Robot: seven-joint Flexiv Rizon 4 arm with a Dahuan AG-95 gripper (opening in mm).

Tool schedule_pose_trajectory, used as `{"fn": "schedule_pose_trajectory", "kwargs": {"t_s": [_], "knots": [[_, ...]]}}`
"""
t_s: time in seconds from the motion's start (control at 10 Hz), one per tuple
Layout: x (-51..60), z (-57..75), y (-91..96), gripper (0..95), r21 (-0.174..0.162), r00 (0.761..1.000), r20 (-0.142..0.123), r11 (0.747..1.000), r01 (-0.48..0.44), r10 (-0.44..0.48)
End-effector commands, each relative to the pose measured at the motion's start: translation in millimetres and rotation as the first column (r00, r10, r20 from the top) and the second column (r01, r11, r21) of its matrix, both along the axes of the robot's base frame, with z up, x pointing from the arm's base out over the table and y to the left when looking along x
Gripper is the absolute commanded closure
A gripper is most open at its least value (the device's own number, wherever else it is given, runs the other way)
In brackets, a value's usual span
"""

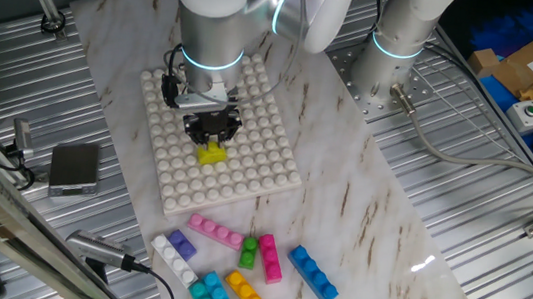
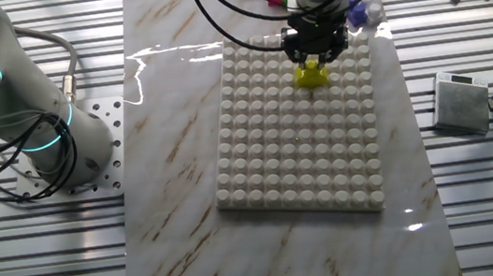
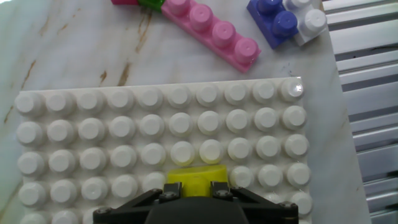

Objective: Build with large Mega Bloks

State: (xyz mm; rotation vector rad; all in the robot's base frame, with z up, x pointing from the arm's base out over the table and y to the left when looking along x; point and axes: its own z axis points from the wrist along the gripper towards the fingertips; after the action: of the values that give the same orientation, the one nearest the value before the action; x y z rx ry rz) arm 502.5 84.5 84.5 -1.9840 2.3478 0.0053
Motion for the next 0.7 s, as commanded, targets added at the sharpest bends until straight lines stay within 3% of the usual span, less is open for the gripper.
{"fn": "schedule_pose_trajectory", "kwargs": {"t_s": [0.1,0.7], "knots": [[0.0,0.0,0.3,95.0,0.001,1.0,-0.004,1.0,0.003,-0.003],[0.8,-4.0,0.8,95.0,0.021,1.0,-0.021,1.0,0.005,-0.004]]}}
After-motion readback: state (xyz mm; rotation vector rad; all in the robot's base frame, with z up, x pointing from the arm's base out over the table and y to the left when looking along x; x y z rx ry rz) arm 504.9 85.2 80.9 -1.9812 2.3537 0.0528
